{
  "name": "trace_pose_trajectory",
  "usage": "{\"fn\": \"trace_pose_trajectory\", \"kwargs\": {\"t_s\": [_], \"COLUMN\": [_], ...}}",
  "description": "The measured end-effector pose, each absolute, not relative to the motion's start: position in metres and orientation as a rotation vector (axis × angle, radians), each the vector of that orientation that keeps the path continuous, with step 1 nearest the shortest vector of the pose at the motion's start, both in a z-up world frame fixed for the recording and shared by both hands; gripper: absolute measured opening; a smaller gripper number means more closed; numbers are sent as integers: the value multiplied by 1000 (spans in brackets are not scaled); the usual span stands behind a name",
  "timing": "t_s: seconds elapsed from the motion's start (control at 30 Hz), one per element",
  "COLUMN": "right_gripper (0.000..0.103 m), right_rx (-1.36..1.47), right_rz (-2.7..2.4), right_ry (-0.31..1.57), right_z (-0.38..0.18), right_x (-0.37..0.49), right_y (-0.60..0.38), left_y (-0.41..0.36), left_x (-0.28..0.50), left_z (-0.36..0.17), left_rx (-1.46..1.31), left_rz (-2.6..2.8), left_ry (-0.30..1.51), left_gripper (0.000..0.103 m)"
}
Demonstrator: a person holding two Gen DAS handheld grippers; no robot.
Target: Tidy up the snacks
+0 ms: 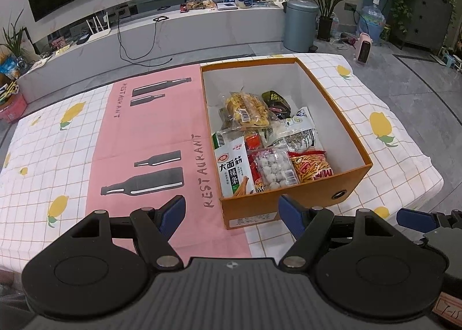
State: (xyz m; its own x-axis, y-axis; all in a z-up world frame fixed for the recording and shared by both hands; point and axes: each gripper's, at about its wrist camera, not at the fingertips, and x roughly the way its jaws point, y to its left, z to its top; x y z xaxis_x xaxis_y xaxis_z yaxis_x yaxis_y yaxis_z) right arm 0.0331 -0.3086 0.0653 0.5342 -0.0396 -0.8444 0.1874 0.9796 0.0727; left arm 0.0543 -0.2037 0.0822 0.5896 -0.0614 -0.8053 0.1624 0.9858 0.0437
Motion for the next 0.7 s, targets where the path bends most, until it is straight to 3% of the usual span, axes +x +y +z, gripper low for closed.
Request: {"fn": "trace_pose_trajectory", "kwargs": {"t_s": [0.7], "right_gripper": [99], "right_rx": [147], "right_rz": [-143], "right_ry": [988], "right_z": [70], "right_x": [27], "right_y": [-309], "left_y": [-205], "left_x": [49], "left_z": [84], "left_rx": [98], "left_rz": [-123], "left_ry": [924], "left_gripper": [86]}}
